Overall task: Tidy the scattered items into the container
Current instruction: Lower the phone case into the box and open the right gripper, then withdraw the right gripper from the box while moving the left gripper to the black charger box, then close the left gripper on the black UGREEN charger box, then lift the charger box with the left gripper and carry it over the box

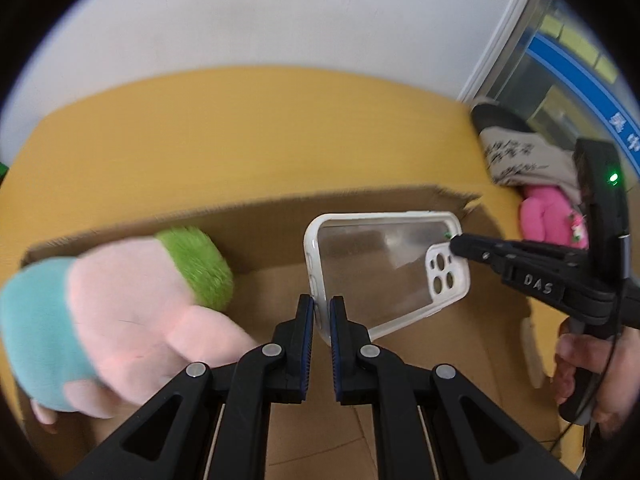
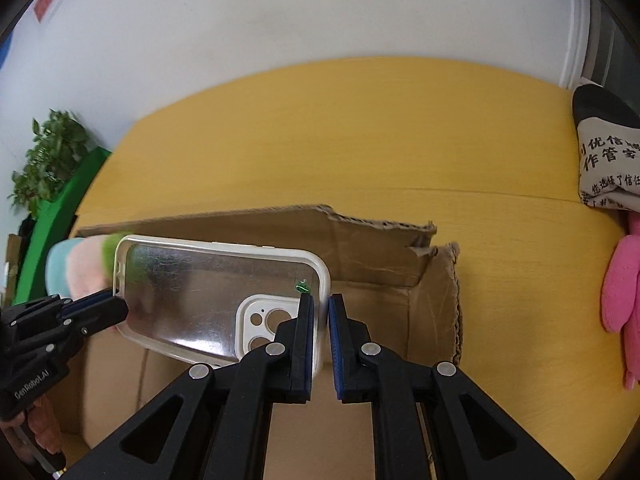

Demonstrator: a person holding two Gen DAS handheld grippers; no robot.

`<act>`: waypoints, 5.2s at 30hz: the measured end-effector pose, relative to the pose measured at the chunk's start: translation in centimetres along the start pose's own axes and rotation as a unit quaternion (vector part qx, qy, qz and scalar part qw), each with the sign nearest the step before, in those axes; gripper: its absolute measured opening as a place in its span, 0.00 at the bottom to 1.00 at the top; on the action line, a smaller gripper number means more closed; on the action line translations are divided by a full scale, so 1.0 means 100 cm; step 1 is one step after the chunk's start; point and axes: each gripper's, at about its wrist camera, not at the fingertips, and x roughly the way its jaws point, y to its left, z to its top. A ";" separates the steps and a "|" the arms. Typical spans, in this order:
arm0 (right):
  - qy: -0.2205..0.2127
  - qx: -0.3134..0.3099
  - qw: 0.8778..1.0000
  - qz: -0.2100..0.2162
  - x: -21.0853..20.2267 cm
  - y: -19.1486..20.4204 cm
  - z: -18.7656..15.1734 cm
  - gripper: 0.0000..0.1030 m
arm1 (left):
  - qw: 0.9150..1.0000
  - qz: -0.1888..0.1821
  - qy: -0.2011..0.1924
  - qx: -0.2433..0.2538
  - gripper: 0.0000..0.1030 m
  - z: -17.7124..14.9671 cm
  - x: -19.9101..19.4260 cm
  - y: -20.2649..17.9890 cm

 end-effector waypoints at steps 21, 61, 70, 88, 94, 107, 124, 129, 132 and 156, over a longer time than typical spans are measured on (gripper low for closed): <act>-0.153 -0.106 0.982 -0.028 -0.137 0.068 -0.104 1.00 | 0.969 0.048 -0.244 0.004 0.81 -0.114 -0.171 -0.010; -0.217 -0.148 0.965 -0.004 -0.266 0.123 -0.300 0.65 | 0.955 0.070 -0.287 0.033 0.19 -0.304 -0.294 -0.064; -0.193 -0.154 0.968 0.045 -0.262 0.122 -0.325 1.00 | 0.978 0.010 -0.205 -0.045 0.92 -0.321 -0.269 -0.032; 0.020 -0.189 0.957 0.220 -0.141 0.167 -0.424 1.00 | 0.985 -0.104 -0.019 -0.137 0.91 -0.391 -0.160 0.011; 0.036 -0.211 0.956 0.201 -0.120 0.182 -0.428 0.98 | 0.982 -0.128 -0.024 -0.139 0.71 -0.393 -0.143 0.008; -0.031 -0.222 0.969 0.107 -0.123 0.197 -0.450 0.84 | 0.981 -0.109 -0.059 -0.149 0.52 -0.396 -0.154 0.007; -0.123 -0.218 0.964 0.091 -0.188 0.197 -0.437 0.79 | 0.983 -0.089 -0.143 -0.074 0.46 -0.369 -0.219 -0.022; -0.152 -0.221 0.960 0.082 -0.206 0.204 -0.426 0.79 | 0.981 -0.089 -0.165 -0.052 0.46 -0.355 -0.235 -0.033; -0.168 -0.221 0.957 0.079 -0.217 0.201 -0.421 0.79 | 0.979 -0.090 -0.178 -0.038 0.46 -0.344 -0.243 -0.039; -0.262 -0.258 0.924 0.102 -0.272 0.222 -0.295 0.79 | 0.955 -0.027 -0.295 0.014 0.46 -0.249 -0.319 -0.047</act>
